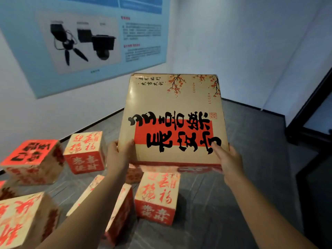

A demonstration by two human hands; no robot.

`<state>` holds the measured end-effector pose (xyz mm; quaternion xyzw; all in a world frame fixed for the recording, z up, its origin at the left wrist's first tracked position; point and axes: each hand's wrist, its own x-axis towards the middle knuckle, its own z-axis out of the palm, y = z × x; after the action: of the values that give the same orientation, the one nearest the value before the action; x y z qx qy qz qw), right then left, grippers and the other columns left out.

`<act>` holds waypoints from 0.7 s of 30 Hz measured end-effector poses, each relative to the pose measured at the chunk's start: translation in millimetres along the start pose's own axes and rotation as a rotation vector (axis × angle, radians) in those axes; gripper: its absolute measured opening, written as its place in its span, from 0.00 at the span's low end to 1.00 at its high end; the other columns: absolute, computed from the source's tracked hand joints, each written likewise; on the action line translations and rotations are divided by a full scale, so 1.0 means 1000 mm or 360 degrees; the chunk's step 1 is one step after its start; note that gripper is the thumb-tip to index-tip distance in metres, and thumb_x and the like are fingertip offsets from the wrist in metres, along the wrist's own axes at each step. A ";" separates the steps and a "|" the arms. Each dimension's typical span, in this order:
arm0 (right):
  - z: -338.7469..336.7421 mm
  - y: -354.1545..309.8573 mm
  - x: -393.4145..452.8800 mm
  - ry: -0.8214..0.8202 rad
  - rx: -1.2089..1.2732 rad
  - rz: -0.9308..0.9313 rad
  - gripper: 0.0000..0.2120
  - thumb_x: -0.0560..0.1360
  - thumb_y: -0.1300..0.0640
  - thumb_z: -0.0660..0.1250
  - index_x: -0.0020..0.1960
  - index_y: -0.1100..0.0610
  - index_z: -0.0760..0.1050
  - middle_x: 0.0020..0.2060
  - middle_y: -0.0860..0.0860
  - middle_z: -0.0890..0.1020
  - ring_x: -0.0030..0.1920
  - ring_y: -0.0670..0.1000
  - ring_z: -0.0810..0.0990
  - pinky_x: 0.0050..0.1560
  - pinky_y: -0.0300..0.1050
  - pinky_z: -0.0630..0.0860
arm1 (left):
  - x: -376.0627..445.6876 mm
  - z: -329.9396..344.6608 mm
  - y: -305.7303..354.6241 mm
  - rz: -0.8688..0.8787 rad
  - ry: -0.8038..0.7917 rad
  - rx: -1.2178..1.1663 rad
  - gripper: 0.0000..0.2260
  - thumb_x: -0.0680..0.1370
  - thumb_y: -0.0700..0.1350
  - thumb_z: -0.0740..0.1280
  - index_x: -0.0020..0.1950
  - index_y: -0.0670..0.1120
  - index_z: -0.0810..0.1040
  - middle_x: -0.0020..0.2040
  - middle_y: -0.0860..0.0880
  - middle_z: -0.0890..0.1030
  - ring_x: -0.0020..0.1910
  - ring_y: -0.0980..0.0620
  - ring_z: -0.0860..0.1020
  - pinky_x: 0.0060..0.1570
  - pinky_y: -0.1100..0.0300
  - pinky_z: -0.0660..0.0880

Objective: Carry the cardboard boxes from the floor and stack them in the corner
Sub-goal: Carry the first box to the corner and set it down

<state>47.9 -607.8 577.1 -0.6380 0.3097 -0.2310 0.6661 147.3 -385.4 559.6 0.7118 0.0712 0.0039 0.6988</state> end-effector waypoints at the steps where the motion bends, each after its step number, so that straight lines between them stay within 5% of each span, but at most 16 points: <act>1: -0.013 -0.007 0.016 0.0017 -0.0003 -0.0018 0.09 0.75 0.56 0.66 0.55 0.52 0.71 0.40 0.46 0.77 0.38 0.44 0.76 0.36 0.42 0.75 | 0.002 0.022 0.005 -0.0002 -0.0016 0.0003 0.13 0.78 0.49 0.63 0.58 0.46 0.65 0.55 0.45 0.74 0.49 0.46 0.74 0.42 0.53 0.76; 10: -0.093 -0.044 0.138 0.0166 0.0017 -0.0076 0.10 0.75 0.55 0.66 0.55 0.52 0.71 0.41 0.46 0.77 0.40 0.46 0.76 0.50 0.53 0.76 | 0.037 0.184 0.037 0.0042 -0.0163 -0.0037 0.21 0.76 0.49 0.65 0.66 0.41 0.65 0.56 0.46 0.72 0.55 0.44 0.73 0.56 0.44 0.75; 21: -0.105 -0.070 0.327 0.0263 0.0102 -0.0180 0.09 0.75 0.56 0.66 0.53 0.52 0.70 0.40 0.46 0.77 0.39 0.45 0.76 0.40 0.44 0.76 | 0.164 0.354 0.053 0.0077 -0.0250 -0.0108 0.22 0.77 0.49 0.64 0.67 0.41 0.66 0.61 0.42 0.72 0.59 0.41 0.73 0.54 0.47 0.74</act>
<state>209.4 -917.4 609.0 -0.6116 0.3196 -0.3297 0.6443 352.1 -720.4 589.0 0.6873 -0.0012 -0.0326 0.7256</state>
